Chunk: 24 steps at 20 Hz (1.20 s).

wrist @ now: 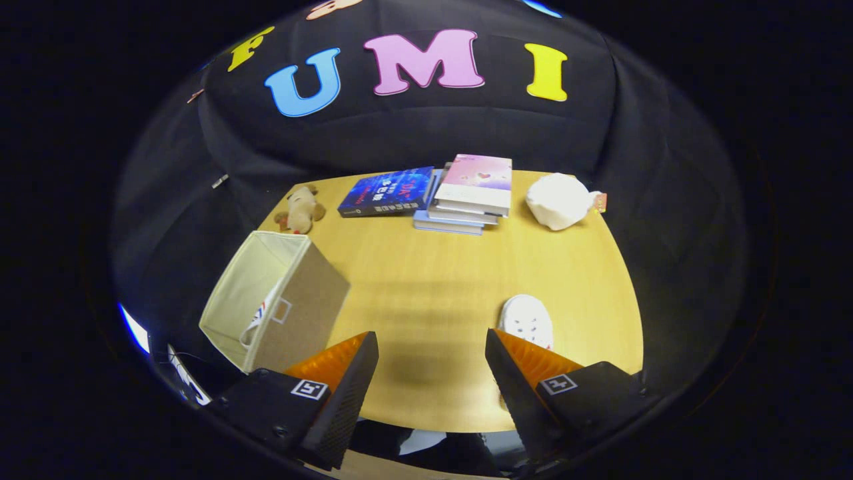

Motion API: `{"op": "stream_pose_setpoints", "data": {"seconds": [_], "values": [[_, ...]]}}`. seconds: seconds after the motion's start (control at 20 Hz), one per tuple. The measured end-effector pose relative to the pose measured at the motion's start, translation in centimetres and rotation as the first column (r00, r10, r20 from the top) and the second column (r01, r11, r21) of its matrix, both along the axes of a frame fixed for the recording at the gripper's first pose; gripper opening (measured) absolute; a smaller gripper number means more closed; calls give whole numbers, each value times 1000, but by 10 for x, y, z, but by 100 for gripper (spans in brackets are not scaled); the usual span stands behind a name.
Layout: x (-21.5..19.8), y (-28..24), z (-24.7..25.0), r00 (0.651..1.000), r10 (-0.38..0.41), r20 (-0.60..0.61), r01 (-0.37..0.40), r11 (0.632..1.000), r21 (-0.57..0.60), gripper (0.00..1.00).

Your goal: Open the storage box then place both shoes into the box .Put the left shoe in first, then the right shoe, with the right side of both shoes facing outward in a uniform manner.

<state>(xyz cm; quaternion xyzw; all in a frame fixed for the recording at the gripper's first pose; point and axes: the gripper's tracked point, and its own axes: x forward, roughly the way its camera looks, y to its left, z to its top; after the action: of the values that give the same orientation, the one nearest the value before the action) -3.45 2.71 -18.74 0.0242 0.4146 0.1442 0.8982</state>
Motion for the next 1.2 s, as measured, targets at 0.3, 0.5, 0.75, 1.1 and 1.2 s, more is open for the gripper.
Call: {"op": "stream_pose_setpoints", "data": {"seconds": [0.3,0.5,0.75,1.1,1.2], "values": [[7,-95,-58,999,33,-41,-38,989,-141,99],[13,-123,-100,989,96,-110,-112,981,-157,99],[8,-134,-152,966,138,-217,-174,973,-154,99],[11,-139,-185,952,89,-294,-128,985,-117,98],[10,-130,-188,948,85,-307,-116,990,-82,83]]}}
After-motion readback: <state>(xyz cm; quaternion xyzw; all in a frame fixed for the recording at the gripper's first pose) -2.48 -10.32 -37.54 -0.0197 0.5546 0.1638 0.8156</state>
